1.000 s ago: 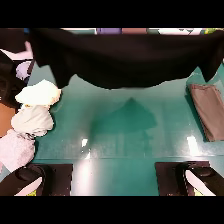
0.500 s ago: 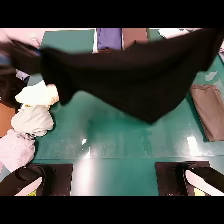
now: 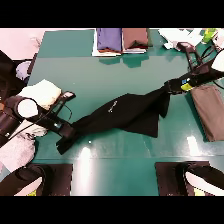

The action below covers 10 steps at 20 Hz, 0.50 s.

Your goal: Fold the shirts.

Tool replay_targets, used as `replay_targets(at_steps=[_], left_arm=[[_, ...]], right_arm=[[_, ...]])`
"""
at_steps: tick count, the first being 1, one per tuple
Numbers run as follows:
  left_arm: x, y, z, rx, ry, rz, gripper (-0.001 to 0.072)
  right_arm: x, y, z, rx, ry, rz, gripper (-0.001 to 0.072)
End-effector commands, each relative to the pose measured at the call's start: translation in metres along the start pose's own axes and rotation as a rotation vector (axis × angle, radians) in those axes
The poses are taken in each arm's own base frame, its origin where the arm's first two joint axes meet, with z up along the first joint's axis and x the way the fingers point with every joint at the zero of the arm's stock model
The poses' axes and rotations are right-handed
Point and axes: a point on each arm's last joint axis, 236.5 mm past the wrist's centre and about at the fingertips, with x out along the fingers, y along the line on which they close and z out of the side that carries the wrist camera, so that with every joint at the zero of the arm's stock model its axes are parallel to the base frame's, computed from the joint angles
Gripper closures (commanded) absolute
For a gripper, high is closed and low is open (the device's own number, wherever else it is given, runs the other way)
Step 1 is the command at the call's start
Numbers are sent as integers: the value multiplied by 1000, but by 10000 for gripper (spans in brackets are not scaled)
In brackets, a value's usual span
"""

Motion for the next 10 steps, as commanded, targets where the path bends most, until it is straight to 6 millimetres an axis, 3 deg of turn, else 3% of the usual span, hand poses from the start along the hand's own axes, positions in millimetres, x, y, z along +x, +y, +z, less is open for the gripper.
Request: replay_targets(at_steps=[1, 2, 3, 4, 6, 8, 10], left_arm=[[13, -20, -20, -2, 69, -104, 674], [13, -19, -16, -4, 53, -102, 517], [13, -20, -13, -11, 40, -103, 265], [10, -20, -9, -22, 26, -103, 192], [-6, -24, 10, -1, -37, -96, 190], [-33, -23, 45, 8, -167, -57, 191], [-50, -1, 76, 1, -283, 52, 192]], right_arm=[[16, 2, -13, -7, 46, 4, 695], [16, 2, -13, -7, 46, 3, 695], [16, 2, -13, -7, 45, 3, 694], [16, 2, -12, -7, 42, 4, 695], [16, 3, -12, -7, 40, 4, 694], [16, 3, -12, -7, 39, 4, 694], [16, 4, -12, -5, 39, 12, 694]])
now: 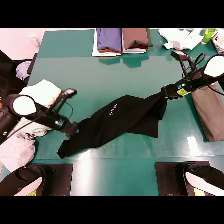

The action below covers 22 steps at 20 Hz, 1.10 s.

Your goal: Fold the shirts.

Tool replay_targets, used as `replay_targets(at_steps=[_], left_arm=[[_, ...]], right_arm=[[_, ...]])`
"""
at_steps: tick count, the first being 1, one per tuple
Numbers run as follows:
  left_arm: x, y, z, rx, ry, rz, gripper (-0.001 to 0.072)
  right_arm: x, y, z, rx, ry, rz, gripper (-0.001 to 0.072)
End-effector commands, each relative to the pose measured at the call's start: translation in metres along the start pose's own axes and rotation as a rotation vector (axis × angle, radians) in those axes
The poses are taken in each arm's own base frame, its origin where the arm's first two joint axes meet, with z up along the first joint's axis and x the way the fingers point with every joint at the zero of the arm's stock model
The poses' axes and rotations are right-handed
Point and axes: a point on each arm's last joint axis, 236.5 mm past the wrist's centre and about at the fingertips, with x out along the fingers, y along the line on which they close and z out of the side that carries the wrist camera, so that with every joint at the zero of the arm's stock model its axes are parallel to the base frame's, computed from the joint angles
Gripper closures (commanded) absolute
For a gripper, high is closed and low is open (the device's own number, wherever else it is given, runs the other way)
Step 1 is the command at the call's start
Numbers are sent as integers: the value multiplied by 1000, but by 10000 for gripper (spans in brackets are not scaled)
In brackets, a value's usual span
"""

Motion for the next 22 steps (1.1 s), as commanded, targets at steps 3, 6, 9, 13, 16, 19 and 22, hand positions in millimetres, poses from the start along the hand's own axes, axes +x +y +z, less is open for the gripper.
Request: replay_targets(at_steps=[3, 6, 9, 13, 16, 19, 22], left_arm=[[4, 51, 46, -64, -87, 169, 191], [52, 61, 45, -82, 22, 111, 190], [90, 55, 50, -103, 61, 20, 190], [118, 68, 49, -134, 92, 22, 191], [128, 70, 46, -151, 112, 16, 344], [118, 71, 65, -131, 66, 26, 677], [89, 63, 101, -80, -30, 37, 677]], right_arm=[[1, 2, 0, 1, 0, 8, 694], [1, 2, 0, 1, 1, 8, 694], [1, 2, 0, 1, 1, 8, 694], [1, 2, 0, 1, 1, 8, 694], [1, 2, 2, 1, -6, 7, 694], [0, -1, 11, 6, -47, 4, 693], [-3, -18, 23, 53, -97, -10, 693]])
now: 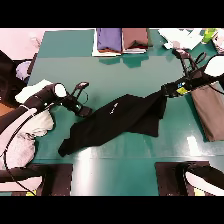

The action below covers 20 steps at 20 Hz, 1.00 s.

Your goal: Fold the shirts.

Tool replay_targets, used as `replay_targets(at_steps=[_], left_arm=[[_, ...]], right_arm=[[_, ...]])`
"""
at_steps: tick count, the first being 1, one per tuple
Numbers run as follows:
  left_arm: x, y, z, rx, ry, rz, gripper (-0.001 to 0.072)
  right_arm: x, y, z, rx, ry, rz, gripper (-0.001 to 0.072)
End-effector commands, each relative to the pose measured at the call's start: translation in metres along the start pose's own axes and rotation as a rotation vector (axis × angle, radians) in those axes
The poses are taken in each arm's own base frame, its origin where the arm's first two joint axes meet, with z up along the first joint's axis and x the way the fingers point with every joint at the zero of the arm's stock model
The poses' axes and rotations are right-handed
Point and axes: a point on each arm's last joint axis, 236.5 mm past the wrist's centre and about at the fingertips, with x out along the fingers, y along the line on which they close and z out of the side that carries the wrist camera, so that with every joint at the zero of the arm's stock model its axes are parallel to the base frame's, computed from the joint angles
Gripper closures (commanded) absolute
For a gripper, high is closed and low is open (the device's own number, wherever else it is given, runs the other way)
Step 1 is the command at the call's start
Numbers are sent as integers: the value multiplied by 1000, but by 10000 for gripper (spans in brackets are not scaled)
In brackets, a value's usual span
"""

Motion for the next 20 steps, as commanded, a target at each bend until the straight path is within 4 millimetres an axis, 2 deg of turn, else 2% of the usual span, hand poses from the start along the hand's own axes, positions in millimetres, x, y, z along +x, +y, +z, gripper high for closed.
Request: replay_targets(at_steps=[1, 4, 6, 7, 8, 9, 11, 14, 17, 18, 20], left_arm=[[-32, -10, 36, 49, -110, 9, 677], [-61, -18, 58, 90, -198, 27, 677], [-67, -20, 63, 93, -215, 27, 678], [-67, -20, 64, 93, -217, 27, 678], [-67, -19, 63, 94, -216, 29, 677], [-67, -18, 63, 97, -213, 36, 677], [-67, -7, 61, 88, -204, 81, 677], [-67, 1, 59, 87, -193, 114, 677], [-68, 1, 62, 88, -204, 115, 677], [-67, 1, 61, 88, -202, 115, 677], [-67, 1, 61, 87, -202, 115, 677]], right_arm=[[-3, -21, 15, 55, -59, -20, 694], [-1, -54, 25, 136, -91, -52, 693], [9, -70, 25, 172, -72, -65, 691], [14, -76, 26, 185, -67, -69, 658], [18, -81, 27, 194, -65, -73, 414], [20, -86, 27, 204, -63, -76, 223], [19, -92, 18, 222, -29, -83, 213], [27, -102, -18, 275, 80, -82, 213], [62, -95, -62, 310, 192, -50, 213], [74, -89, -69, 318, 198, -15, 213], [91, -75, -69, 345, 163, 55, 212]])
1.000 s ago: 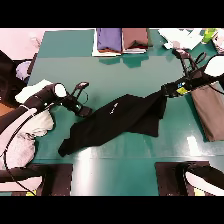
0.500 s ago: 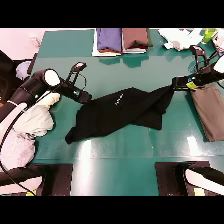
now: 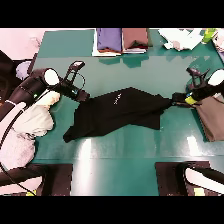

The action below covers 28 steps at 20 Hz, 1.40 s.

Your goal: Fold the shirts.

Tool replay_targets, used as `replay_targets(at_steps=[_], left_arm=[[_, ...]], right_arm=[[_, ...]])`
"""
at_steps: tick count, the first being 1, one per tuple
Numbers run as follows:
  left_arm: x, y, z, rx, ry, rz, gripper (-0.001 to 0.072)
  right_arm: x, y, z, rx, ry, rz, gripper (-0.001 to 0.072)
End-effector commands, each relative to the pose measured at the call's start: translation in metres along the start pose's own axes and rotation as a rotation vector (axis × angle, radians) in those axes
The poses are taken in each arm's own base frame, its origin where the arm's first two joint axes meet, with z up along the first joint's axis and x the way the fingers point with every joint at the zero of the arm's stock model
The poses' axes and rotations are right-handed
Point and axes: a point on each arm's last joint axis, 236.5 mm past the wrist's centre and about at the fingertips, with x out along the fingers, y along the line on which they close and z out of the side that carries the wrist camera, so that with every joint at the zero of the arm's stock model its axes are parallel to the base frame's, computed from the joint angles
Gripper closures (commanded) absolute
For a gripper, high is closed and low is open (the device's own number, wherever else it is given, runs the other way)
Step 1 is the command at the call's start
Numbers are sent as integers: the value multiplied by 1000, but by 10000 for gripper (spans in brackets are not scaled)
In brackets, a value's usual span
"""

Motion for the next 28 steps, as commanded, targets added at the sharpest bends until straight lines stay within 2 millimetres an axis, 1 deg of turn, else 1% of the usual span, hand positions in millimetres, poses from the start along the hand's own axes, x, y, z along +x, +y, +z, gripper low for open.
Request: replay_targets(at_steps=[1, 2, 6, 7, 8, 9, 10, 11, 12, 14, 15, 16, 17, 18, 19, 20, 21, 22, 23, 24, 25, 26, 27, 28], left_arm=[[-1, 2, 1, 0, -2, 8, 677], [-1, 2, 1, 0, -2, 8, 677], [-1, 2, 0, 0, -1, 7, 677], [-1, 2, 0, 0, -2, 7, 677], [-1, 2, 1, 0, -2, 8, 677], [-1, 2, 0, 0, -1, 8, 677], [-1, 2, 0, 0, -2, 8, 677], [-1, 2, 1, 0, -2, 8, 677], [-1, 2, 1, 0, -4, 8, 677], [-4, 3, 4, 6, -15, 15, 677], [-11, 5, 11, 4, -41, 35, 677], [-26, 9, 23, 2, -88, 65, 677], [-49, 13, 40, 10, -158, 104, 677], [-77, 14, 56, 25, -230, 138, 678], [-114, 11, 73, 45, -319, 166, 677], [-152, 3, 88, 66, -411, 175, 678], [-196, -8, 100, 84, -513, 176, 677], [-238, -19, 108, 100, -607, 175, 677], [-284, -31, 111, 117, -708, 172, 677], [-329, -43, 110, 133, -804, 170, 677], [-367, -54, 105, 144, -887, 163, 677], [-403, -64, 97, 148, -965, 155, 677], [-431, -71, 88, 151, -1024, 149, 678], [-455, -77, 78, 160, -1076, 147, 678]], right_arm=[[30, 16, -8, 57, -15, 108, 213], [35, 19, -3, 74, -38, 124, 213], [56, 29, 8, 136, -31, 188, 212], [61, 29, 12, 150, -38, 195, 213], [64, 28, 15, 154, -47, 192, 230], [66, 27, 18, 158, -58, 189, 312], [65, 26, 21, 155, -70, 186, 376], [64, 25, 25, 142, -90, 184, 488], [61, 25, 27, 120, -107, 183, 697], [47, 27, 35, 100, -161, 180, 694], [33, 26, 40, 75, -194, 166, 694], [12, 25, 46, 32, -235, 141, 694], [-15, 25, 53, -16, -284, 109, 694], [-49, 25, 61, -63, -342, 76, 694], [-86, 28, 66, -100, -407, 55, 694], [-128, 34, 70, -134, -486, 39, 694], [-172, 41, 71, -164, -573, 27, 695], [-211, 48, 68, -188, -653, 24, 695], [-249, 56, 63, -210, -731, 26, 695], [-287, 64, 56, -230, -817, 29, 695], [-317, 70, 48, -246, -892, 31, 696], [-344, 76, 40, -259, -959, 33, 695], [-367, 80, 32, -271, -1014, 34, 696], [-384, 84, 26, -280, -1054, 35, 696]])
